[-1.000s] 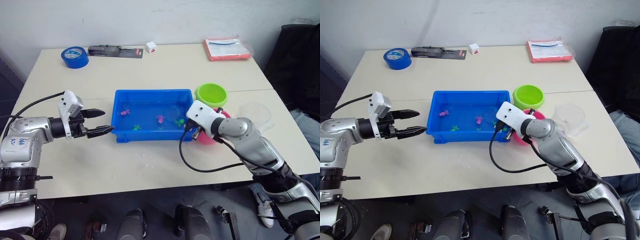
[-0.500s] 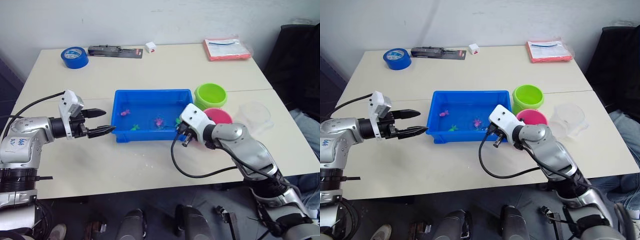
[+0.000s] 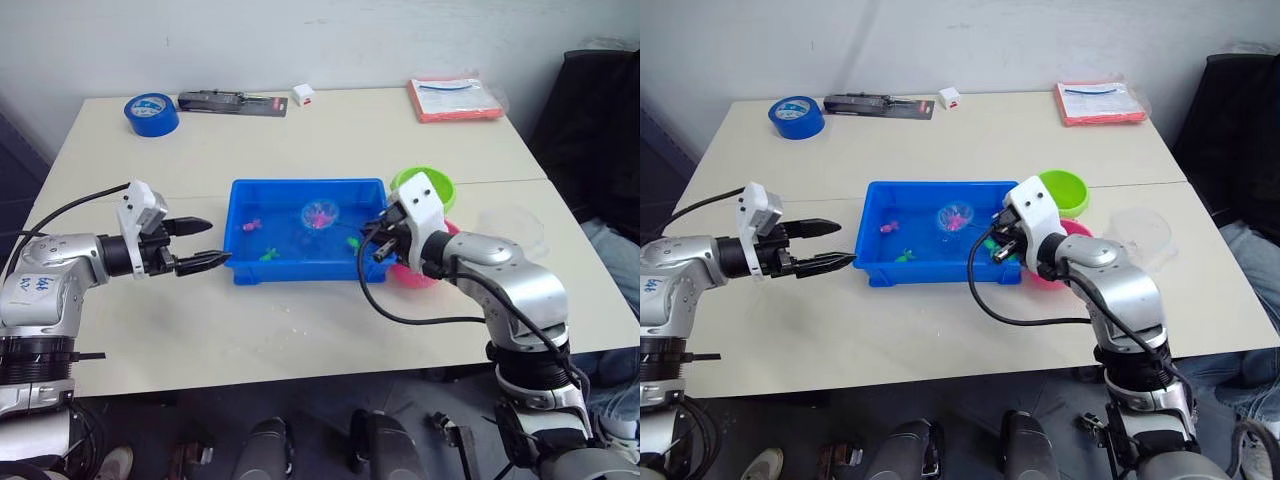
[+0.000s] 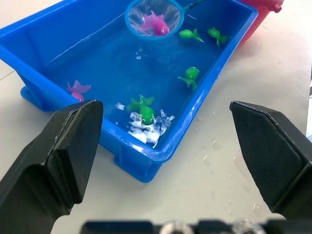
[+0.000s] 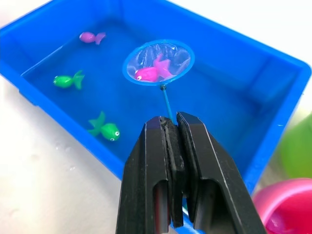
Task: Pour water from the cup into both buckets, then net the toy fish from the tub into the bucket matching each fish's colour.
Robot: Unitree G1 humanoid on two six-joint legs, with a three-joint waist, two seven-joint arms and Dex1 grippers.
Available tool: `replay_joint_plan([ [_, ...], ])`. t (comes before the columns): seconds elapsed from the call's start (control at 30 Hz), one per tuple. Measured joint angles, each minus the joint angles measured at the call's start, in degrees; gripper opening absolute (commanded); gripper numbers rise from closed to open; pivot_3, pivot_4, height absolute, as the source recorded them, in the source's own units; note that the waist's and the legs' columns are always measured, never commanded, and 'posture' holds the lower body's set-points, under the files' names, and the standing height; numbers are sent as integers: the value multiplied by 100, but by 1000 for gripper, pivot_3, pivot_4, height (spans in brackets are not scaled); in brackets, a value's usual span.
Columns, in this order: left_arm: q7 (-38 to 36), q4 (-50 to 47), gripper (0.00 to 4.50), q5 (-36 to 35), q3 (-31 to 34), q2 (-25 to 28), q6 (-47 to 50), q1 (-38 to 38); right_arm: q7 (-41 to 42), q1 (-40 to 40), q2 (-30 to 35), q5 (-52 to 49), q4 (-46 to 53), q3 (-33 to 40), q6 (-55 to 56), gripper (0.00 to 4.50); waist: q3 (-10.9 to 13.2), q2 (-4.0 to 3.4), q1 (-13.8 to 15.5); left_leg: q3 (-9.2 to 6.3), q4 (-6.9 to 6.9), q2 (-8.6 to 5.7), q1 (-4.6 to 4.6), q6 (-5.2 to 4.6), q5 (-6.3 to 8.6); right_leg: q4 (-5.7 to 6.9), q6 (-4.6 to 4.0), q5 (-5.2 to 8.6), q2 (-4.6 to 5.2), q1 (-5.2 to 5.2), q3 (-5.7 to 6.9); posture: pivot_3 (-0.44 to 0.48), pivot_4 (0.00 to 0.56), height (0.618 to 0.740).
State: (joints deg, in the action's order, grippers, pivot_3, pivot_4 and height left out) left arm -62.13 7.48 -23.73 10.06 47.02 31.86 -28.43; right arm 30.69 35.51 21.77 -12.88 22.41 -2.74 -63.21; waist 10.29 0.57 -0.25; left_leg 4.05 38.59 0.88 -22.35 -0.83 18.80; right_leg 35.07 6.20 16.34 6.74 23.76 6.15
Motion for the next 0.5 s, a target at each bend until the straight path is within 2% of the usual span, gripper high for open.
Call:
replay_joint_plan([
  [0.2, -118, 57, 4482, 0, -180, -24, -59, -182, 13, -55, 133, -294, 151, 158, -62, 782, 0, 0, 1, 1, 1, 0, 0, 0, 0, 1, 0, 0, -1, 0, 0, 0, 150, 737],
  [0.33, -249, 229, 4482, 1, -264, -73, -181, -374, 138, -252, 518, -558, 474, 476, -29, 782, 0, 0, 23, 6, 4, -3, -1, -3, 2, 1, 0, 0, 1, -1, -1, 0, 150, 737],
  [0.5, -398, 484, 4482, 22, -451, -166, -367, -669, 504, -835, 1292, -1078, 1143, 1540, -52, 782, 0, 0, 78, 41, 15, -4, -5, -8, 5, 1, 0, 0, 0, -3, -1, 0, 150, 737],
])
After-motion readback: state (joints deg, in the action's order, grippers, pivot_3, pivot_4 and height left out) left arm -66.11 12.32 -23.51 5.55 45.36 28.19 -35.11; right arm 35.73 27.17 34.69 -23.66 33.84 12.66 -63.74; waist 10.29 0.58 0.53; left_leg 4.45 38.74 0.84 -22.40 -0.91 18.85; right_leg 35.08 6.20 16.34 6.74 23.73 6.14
